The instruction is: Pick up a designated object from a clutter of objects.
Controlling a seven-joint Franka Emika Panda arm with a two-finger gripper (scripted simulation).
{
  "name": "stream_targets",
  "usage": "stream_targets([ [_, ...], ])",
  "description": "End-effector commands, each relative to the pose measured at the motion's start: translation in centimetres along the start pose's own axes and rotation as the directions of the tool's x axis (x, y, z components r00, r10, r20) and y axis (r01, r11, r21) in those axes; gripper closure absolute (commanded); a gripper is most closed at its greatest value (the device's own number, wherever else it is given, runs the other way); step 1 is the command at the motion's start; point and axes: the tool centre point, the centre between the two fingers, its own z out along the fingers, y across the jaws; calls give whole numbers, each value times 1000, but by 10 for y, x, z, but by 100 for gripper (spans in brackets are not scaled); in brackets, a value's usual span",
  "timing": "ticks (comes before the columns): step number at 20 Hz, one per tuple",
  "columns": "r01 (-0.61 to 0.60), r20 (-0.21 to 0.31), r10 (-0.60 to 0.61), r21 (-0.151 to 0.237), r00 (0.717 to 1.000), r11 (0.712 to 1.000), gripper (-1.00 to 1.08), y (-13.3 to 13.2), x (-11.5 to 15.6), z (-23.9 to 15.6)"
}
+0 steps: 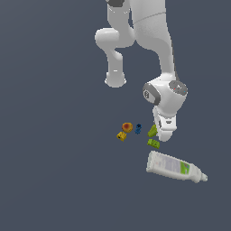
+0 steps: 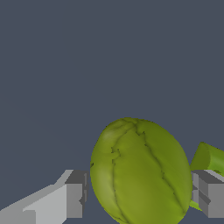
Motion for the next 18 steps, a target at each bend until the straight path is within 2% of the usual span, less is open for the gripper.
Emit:
stream_targets([
  [1, -1, 0, 1, 1, 1000, 1000, 108, 0, 0, 1],
  [9, 0, 0, 0, 0, 1000, 1000, 108, 1, -11, -10],
  [18, 1, 1, -1, 0, 1000, 1000, 108, 6, -57, -51],
])
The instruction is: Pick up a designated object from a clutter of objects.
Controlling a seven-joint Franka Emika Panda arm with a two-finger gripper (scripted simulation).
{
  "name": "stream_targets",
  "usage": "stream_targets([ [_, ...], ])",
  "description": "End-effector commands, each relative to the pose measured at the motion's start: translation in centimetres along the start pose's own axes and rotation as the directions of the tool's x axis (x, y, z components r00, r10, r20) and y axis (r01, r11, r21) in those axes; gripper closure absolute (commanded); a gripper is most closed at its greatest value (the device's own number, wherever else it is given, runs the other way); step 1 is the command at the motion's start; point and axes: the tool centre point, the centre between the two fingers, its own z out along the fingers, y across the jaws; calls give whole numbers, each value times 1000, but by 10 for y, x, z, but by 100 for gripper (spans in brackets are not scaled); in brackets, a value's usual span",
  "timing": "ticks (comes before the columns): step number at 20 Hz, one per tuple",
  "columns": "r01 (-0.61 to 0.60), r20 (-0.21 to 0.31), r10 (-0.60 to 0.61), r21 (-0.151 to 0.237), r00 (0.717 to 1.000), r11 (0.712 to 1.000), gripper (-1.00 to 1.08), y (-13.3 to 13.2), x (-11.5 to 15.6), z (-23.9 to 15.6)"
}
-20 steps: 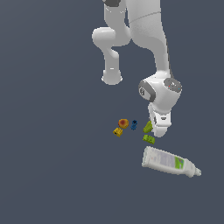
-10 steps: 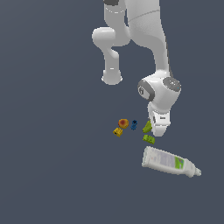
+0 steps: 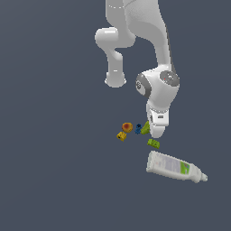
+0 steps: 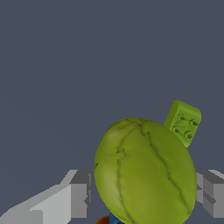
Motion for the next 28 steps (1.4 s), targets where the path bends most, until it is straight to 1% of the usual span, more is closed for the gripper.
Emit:
stream_targets([
  [1, 0, -1, 0, -2, 1000, 1000, 108, 2, -17, -16],
  [11, 0, -4, 0, -2, 1000, 1000, 108, 12, -101, -91],
  [28, 0, -6, 0, -2, 1000, 1000, 108, 33, -265, -239],
])
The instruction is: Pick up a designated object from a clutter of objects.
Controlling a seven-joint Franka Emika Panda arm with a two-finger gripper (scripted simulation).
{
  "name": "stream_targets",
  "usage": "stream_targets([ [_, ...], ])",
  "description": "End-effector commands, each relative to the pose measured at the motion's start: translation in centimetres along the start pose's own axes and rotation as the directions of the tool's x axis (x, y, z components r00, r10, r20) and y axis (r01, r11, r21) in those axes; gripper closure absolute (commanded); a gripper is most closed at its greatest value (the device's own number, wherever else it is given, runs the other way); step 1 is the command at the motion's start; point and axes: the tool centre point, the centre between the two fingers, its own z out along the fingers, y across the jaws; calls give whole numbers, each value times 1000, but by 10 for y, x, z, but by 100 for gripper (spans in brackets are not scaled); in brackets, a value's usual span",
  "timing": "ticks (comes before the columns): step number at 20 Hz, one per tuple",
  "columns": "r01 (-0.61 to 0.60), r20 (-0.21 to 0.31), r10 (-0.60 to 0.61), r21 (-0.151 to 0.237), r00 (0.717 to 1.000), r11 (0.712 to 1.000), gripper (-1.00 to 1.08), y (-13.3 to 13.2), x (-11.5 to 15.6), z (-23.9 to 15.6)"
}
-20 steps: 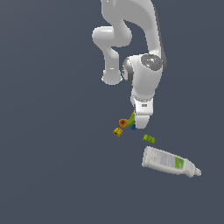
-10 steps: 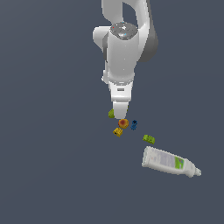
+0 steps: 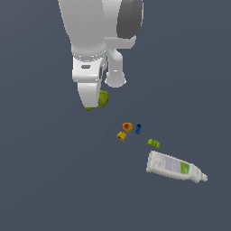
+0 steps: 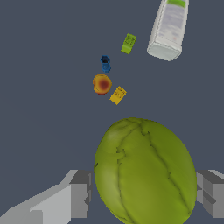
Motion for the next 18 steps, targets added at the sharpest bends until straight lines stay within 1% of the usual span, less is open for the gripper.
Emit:
stream_targets([
  [1, 0, 1, 0, -1, 1000, 1000, 108, 3, -25, -23],
  [5, 0, 2, 0, -1, 1000, 1000, 108, 9, -61, -56],
  [10, -1, 4, 1, -1, 1000, 1000, 108, 16, -98, -89],
  [14, -1, 5, 1, -1, 1000, 1000, 108, 21, -120, -109],
  [18, -1, 6, 1, -1, 1000, 1000, 108, 24, -135, -123],
])
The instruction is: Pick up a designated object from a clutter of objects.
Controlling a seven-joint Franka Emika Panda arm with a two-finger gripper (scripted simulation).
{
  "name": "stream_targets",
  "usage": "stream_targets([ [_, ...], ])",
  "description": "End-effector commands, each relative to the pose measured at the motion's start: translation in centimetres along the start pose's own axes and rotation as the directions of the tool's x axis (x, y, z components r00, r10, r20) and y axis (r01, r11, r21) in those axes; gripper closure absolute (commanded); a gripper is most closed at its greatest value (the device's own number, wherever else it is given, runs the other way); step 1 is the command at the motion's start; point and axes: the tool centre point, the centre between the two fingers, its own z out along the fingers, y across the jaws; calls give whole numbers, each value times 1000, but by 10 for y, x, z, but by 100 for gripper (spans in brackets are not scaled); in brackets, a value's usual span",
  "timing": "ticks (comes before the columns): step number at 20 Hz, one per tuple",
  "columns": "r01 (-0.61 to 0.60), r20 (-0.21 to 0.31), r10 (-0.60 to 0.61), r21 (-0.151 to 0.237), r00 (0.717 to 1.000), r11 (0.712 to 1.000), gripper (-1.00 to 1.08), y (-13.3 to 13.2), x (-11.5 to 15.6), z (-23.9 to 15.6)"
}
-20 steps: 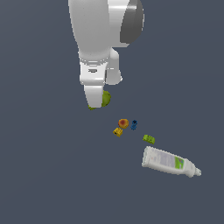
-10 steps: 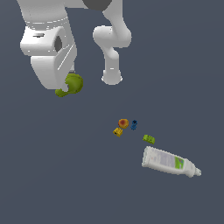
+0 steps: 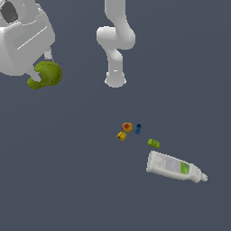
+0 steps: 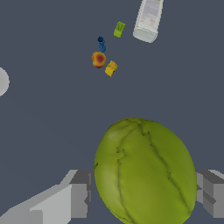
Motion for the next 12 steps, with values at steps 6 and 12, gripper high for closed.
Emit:
stream_targets([
  [6, 1, 1, -1, -2, 1000, 1000, 108, 5, -19, -18],
  [12, 1, 1, -1, -2, 1000, 1000, 108, 7, -22, -22],
])
